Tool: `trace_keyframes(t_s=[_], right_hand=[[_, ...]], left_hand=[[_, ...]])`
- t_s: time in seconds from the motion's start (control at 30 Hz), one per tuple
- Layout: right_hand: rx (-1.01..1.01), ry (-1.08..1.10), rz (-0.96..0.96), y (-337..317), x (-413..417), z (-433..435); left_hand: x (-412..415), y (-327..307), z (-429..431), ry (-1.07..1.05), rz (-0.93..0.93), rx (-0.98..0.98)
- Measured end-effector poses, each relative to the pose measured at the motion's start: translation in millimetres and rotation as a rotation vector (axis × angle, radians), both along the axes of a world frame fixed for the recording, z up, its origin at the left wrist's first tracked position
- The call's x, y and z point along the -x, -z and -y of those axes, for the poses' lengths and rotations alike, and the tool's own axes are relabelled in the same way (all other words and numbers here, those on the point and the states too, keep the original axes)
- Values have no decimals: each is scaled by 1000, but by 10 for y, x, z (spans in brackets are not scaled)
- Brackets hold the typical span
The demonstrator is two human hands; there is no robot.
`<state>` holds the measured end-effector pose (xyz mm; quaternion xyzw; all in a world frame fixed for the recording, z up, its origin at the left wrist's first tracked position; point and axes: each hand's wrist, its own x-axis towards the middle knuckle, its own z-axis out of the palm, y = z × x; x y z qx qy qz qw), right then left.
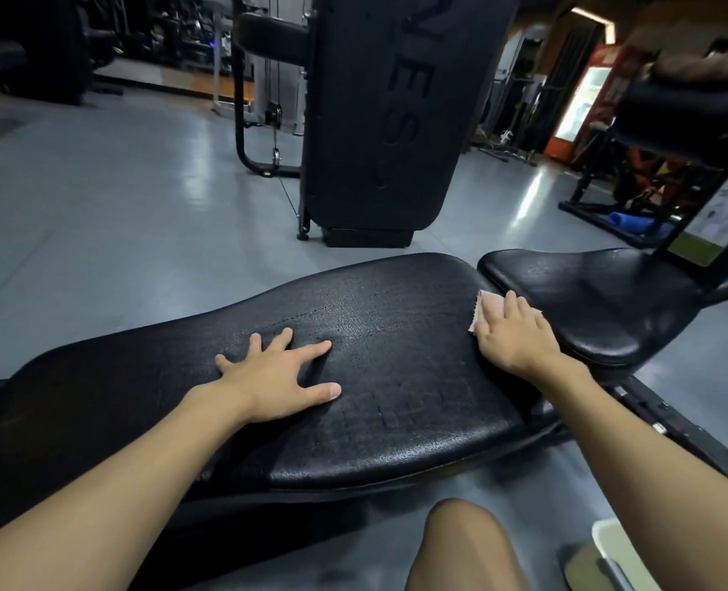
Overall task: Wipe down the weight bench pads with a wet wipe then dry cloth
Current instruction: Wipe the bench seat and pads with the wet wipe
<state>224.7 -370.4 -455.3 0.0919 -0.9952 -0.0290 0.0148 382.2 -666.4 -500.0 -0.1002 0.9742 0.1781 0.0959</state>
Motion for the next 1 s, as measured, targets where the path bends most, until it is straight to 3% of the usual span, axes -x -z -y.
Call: trace_keyframes(t_s=[0.1, 0.27, 0.47, 0.73, 0.83, 0.9, 0.93, 1.0], right_hand=[[-56, -51, 61, -19, -144, 167], [-44, -369, 115, 90, -645, 710], [-38, -277, 69, 205, -736, 696], [-52, -478, 193, 479, -1330, 1780], [136, -526, 300, 364, -1327, 1845], [367, -519, 242, 236, -1213, 1650], [377, -494, 157, 210, -1142, 1527], [208, -432, 36, 236, -1041, 1298]], left_hand=[[-18, 6, -2, 4, -22, -6], [-163, 19, 105, 6, -74, -70], [-455, 141, 394, -11, -134, -23], [-656, 112, 509, -97, -407, -270], [-690, 82, 525, -147, -464, -281], [-640, 51, 449, -107, -512, -269], [-589, 36, 367, -66, -537, -257], [-453, 32, 119, 36, -535, -222]])
